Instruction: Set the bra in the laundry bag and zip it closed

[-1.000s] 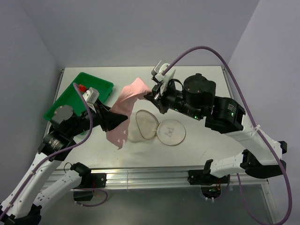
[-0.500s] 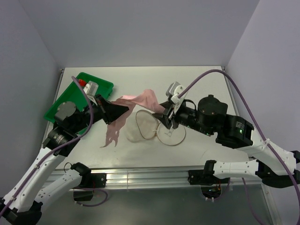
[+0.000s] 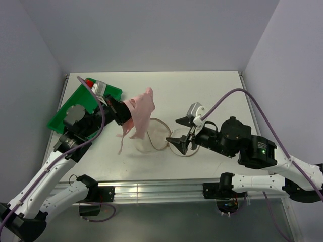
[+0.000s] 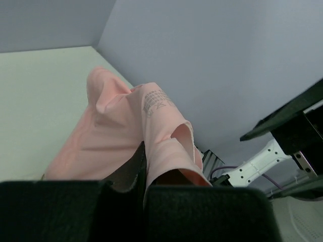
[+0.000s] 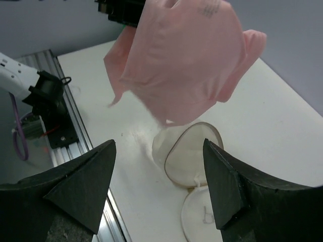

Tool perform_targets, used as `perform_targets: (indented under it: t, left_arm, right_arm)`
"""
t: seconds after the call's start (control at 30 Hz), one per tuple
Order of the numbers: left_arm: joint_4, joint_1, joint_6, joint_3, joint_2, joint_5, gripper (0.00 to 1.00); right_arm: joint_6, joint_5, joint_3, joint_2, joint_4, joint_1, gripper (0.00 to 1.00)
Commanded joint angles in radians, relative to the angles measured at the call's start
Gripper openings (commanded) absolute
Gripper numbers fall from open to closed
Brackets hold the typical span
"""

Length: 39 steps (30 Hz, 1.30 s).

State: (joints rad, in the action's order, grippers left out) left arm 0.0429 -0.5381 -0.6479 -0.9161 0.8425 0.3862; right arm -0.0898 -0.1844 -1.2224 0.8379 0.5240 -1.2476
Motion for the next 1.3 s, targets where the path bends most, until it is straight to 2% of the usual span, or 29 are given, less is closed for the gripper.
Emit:
perform_targets:
  t: [0.0, 0.1, 0.13, 0.2, 0.23, 0.3, 0.47, 0.73, 0.93, 1.03, 1.07, 1.13, 1.17, 1.27]
  left_arm:
    - [0.143, -0.002, 0.008, 0.016, -0.031, 0.121, 0.0]
    - [0.221, -0.003, -0.006, 0.046, -0.04, 0.266, 0.0]
    - [0.235, -0.003, -0.01, 0.057, -0.042, 0.301, 0.0]
    - [0.262, -0.003, -0.016, 0.062, -0.043, 0.367, 0.0]
    - [0.274, -0.003, -0.022, 0.068, -0.042, 0.437, 0.0]
    - [0.324, -0.005, -0.053, 0.08, -0.033, 0.538, 0.0]
    - [0.373, -0.006, -0.079, 0.111, -0.045, 0.628, 0.0]
    - [0.4, -0.01, -0.096, 0.117, -0.074, 0.694, 0.0]
    - [0.429, -0.013, -0.12, 0.125, -0.075, 0.711, 0.0]
    - [0.449, -0.02, -0.128, 0.129, -0.074, 0.721, 0.0]
    - [0.449, -0.02, -0.128, 0.128, -0.075, 0.721, 0.0]
    - [0.445, -0.02, -0.124, 0.126, -0.077, 0.724, 0.0]
    - [0.442, -0.022, -0.122, 0.126, -0.079, 0.724, 0.0]
    - [0.437, -0.022, -0.121, 0.131, -0.082, 0.729, 0.0]
  right_arm:
    - [0.001, -0.032, -0.019, -0.011, -0.085, 0.004, 0.77]
    - [-0.022, 0.038, -0.026, 0.01, -0.108, 0.051, 0.81]
    - [-0.027, 0.08, -0.026, 0.013, -0.13, 0.112, 0.82]
    - [-0.012, 0.207, -0.023, 0.01, -0.16, 0.199, 0.85]
    - [0.011, 0.343, -0.019, 0.006, -0.203, 0.247, 0.86]
    - [0.033, 0.419, 0.01, -0.006, -0.26, 0.336, 0.93]
    - [0.056, 0.634, 0.006, 0.032, -0.294, 0.369, 0.97]
    - [0.082, 0.801, 0.044, 0.055, -0.311, 0.379, 0.97]
    - [0.117, 0.8, 0.107, 0.04, -0.352, 0.381, 0.91]
    - [0.125, 0.827, 0.112, 0.036, -0.358, 0.382, 0.82]
    - [0.127, 0.839, 0.11, 0.041, -0.358, 0.382, 0.75]
    - [0.137, 0.868, 0.113, 0.046, -0.36, 0.382, 0.69]
    - [0.142, 0.875, 0.118, 0.046, -0.363, 0.382, 0.59]
    - [0.159, 0.887, 0.139, 0.038, -0.386, 0.382, 0.43]
